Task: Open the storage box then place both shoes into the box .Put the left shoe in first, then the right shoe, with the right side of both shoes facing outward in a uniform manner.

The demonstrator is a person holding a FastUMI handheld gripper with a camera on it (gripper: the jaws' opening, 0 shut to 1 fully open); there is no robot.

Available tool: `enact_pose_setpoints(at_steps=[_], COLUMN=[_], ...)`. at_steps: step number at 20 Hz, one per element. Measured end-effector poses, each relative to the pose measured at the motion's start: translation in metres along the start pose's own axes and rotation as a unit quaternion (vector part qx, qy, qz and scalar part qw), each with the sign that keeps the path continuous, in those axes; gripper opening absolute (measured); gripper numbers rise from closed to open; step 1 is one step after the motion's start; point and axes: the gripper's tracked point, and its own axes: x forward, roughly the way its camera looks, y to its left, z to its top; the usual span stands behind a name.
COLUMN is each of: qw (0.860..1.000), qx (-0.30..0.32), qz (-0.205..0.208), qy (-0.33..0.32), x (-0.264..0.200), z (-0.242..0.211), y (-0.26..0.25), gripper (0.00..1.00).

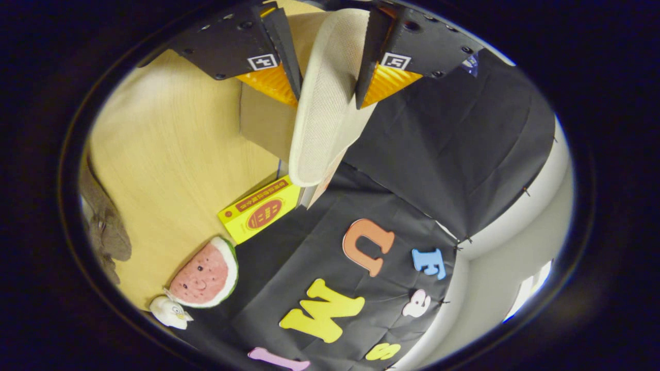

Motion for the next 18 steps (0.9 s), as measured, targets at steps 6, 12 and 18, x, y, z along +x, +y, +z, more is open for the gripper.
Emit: enact_pose_setpoints(at_steps=[6, 12, 18], qw=[0.999, 0.989, 0.970], qx=[-0.047, -0.148, -0.240], qz=[-0.001, 0.006, 0.022], qy=[-0.002, 0.018, 0.036], x=[-0.014, 0.008, 0.044], z=[0.018, 0.030, 0.004], y=[0.049, 0.133, 0.227], gripper=[0.00, 0.00, 0.00])
